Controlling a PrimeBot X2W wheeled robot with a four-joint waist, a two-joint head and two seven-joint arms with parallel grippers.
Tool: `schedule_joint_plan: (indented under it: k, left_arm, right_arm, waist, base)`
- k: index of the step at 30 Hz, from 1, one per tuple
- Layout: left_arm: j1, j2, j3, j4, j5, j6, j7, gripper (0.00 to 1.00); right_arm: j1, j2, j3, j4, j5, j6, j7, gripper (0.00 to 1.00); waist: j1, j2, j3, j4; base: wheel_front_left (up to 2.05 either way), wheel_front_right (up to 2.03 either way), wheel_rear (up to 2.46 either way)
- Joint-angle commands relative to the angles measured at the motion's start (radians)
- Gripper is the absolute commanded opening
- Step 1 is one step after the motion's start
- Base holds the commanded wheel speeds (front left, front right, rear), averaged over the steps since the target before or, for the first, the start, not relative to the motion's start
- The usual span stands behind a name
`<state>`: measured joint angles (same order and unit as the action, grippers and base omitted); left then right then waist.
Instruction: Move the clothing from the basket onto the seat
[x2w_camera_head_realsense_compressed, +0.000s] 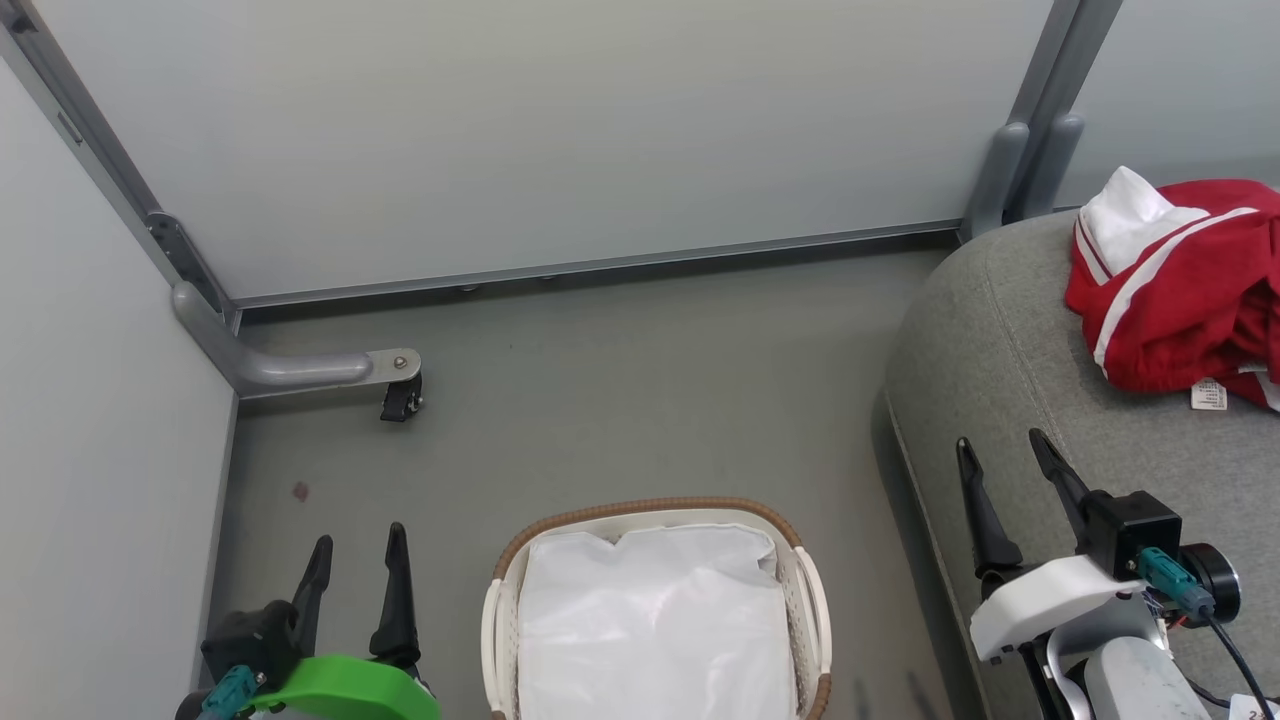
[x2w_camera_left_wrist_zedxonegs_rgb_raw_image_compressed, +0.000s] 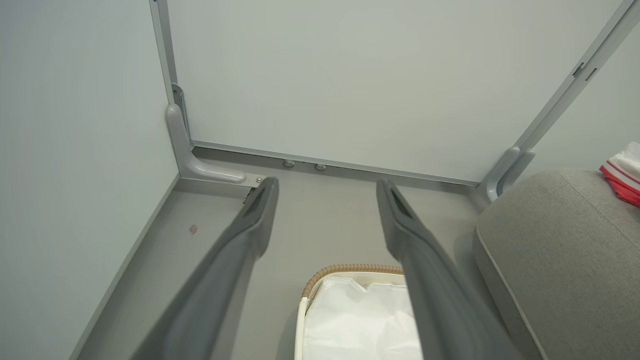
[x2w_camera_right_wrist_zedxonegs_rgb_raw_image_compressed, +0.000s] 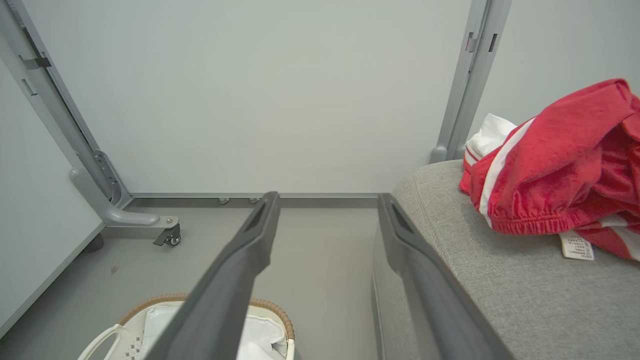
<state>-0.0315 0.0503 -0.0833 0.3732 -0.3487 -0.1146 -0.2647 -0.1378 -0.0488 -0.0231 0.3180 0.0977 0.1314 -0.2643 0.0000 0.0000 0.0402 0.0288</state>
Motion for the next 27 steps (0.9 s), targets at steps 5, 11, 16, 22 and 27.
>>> schedule_joint_plan:
  k: [5, 11, 16, 22, 27]
  left_arm:
    - [-0.006, 0.001, -0.006, 0.002, -0.003, -0.002, 0.001, 1.00]
    - [0.000, -0.002, -0.008, 0.033, -0.026, 0.000, 0.008, 0.00]
    - [-0.006, -0.002, 0.006, 0.023, -0.110, -0.001, 0.034, 0.00]
    - [-0.013, -0.002, 0.022, 0.009, -0.207, -0.003, 0.063, 0.00]
    - [-0.018, -0.001, 0.035, -0.001, -0.283, -0.004, 0.085, 0.00]
  right_arm:
    - [0.010, -0.003, 0.005, -0.004, 0.012, -0.001, 0.000, 1.00]
    - [0.011, 0.008, -0.002, 0.039, 0.032, 0.000, 0.011, 0.00]
    - [0.009, 0.007, -0.011, 0.034, 0.133, 0.000, 0.040, 0.00]
    - [0.014, 0.006, -0.015, 0.020, 0.250, 0.000, 0.065, 0.00]
    - [0.017, 0.005, -0.018, 0.011, 0.342, 0.000, 0.086, 0.00]
  waist:
    - [0.0000, 0.0000, 0.004, -0.001]
    - [0.0000, 0.0000, 0.003, -0.001]
    - [0.0000, 0.0000, 0.001, -0.002]
    - [0.0000, 0.0000, 0.000, -0.003]
    - [0.0000, 0.0000, -0.002, -0.004]
  base:
    - [0.00, 0.00, 0.00]
    - [0.00, 0.00, 0.00]
    - [0.00, 0.00, 0.00]
    - [0.00, 0.00, 0.00]
    - [0.00, 0.00, 0.00]
